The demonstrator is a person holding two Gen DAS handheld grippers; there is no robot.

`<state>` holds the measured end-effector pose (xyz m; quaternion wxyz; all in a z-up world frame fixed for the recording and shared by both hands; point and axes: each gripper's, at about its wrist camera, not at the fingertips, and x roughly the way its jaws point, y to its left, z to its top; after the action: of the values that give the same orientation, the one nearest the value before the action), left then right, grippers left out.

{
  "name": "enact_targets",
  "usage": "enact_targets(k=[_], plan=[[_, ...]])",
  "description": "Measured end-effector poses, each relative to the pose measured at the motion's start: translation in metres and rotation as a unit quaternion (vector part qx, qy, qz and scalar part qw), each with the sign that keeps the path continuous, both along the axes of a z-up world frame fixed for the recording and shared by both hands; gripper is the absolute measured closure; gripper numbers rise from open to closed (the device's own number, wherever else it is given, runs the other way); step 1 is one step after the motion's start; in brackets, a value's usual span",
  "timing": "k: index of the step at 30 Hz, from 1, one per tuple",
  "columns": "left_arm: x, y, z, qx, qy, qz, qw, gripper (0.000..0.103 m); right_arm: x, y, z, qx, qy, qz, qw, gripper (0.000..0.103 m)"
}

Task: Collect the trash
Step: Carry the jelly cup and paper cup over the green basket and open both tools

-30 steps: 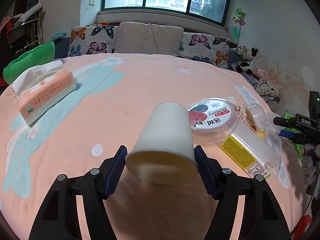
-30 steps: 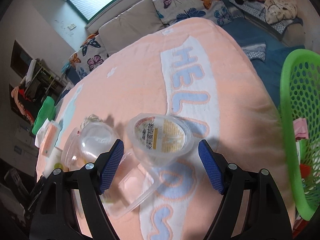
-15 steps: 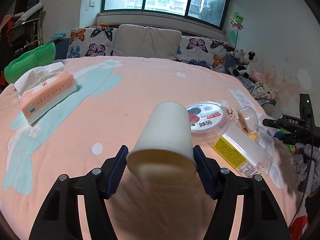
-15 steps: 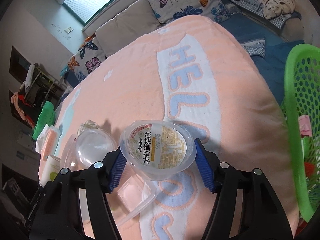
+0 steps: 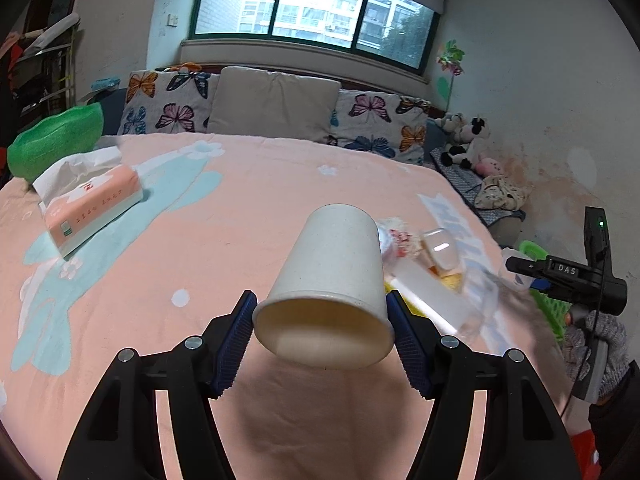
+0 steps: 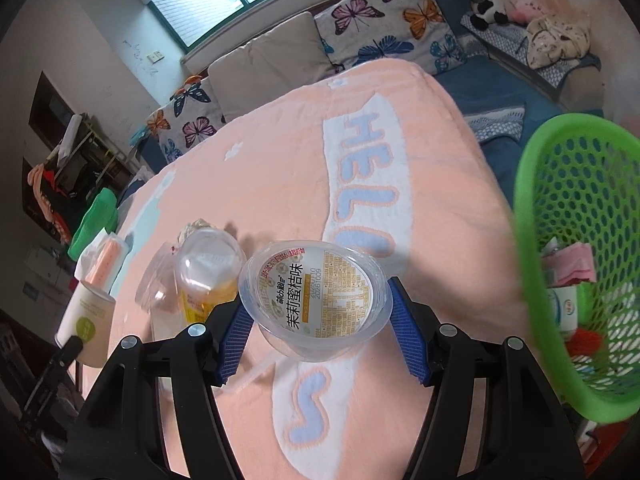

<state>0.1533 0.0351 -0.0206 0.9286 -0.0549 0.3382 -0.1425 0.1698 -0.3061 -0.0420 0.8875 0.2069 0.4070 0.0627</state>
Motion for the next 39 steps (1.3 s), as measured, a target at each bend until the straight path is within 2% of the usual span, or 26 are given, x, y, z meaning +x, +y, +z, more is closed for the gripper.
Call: enact_targets(k=[8, 16, 27, 37, 39], plan=[[-0.006, -0.035, 0.012, -0.008, -0.007, -0.039, 0.9992, 0.039, -0.033, -0.017, 0.009, -0.012, -0.017, -0.011, 1.0, 0.038], [-0.005, -0.097, 0.019, -0.011, -0.006, -0.094, 0.9955, 0.039, -0.062, -0.056, 0.012, -0.024, -0.023, -0.041, 0.999, 0.038], [0.0, -0.173, 0.021, -0.009, 0.002, -0.153, 0.9881, 0.039, -0.089, -0.119, -0.001, -0.049, -0.01, -0.094, 0.994, 0.038], [0.005, -0.233, 0.02, 0.003, 0.009, -0.2, 0.9798, 0.039, -0.094, -0.154, -0.016, -0.06, 0.011, -0.12, 0.991, 0.038], [0.007, -0.244, 0.021, 0.005, 0.012, -0.207, 0.9783, 0.039, -0.096, -0.159, -0.018, -0.059, 0.013, -0.123, 0.991, 0.035]])
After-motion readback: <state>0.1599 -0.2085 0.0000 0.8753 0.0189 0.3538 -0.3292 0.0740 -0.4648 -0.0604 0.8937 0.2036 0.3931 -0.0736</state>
